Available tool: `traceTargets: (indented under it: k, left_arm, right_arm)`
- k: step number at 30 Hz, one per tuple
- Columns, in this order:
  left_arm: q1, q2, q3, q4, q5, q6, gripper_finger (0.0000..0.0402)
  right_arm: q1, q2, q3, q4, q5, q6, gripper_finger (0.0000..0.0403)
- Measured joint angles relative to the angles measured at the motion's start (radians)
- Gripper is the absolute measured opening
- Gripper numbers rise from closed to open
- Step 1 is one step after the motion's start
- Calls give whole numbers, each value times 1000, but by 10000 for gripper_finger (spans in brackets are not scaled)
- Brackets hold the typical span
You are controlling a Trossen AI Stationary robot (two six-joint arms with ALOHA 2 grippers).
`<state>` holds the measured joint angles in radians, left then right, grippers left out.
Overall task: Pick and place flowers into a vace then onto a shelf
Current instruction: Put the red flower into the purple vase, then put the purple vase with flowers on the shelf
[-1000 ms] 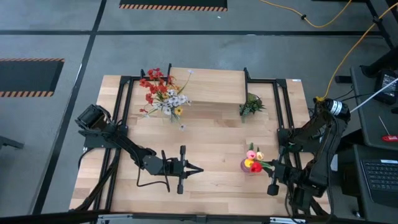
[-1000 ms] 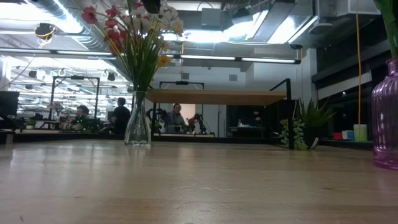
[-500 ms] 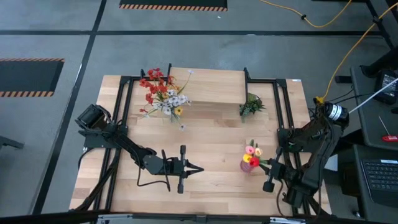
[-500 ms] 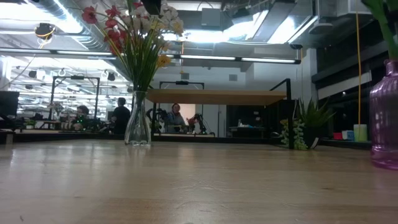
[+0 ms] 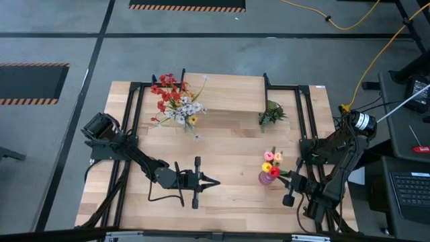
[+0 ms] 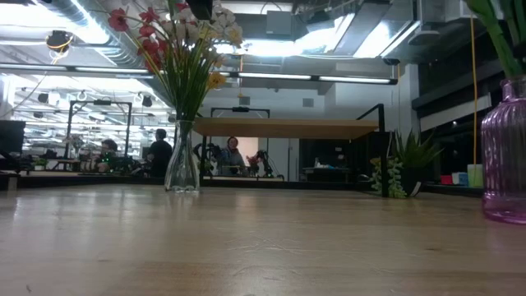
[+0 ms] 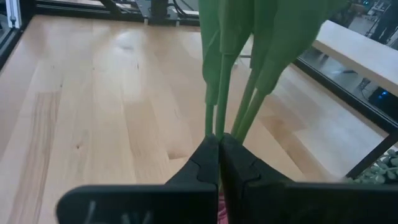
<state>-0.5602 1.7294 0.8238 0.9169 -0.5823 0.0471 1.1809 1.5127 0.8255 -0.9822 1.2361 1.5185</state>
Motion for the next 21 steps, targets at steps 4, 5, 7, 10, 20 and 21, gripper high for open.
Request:
traceTargets:
  k: [4, 5, 7, 10, 20, 21]
  left_arm:
    - [0, 0, 0, 0, 0, 0, 1]
    - [0, 0, 0, 0, 0, 0, 1]
    - [0, 0, 0, 0, -1, 0, 2]
    - [0, 0, 0, 0, -1, 0, 3]
    - [0, 0, 0, 0, -1, 0, 2]
    - [0, 0, 0, 0, -1, 0, 1]
  right_arm:
    - [0, 0, -2, 5, 0, 0, 0]
    - [0, 0, -2, 5, 0, 0, 2]
    - [0, 0, -2, 8, -7, 0, 9]
    - [0, 0, -2, 15, -37, 0, 26]
    - [0, -1, -2, 11, -53, 0, 114]
    - [0, -2, -1, 7, -56, 0, 123]
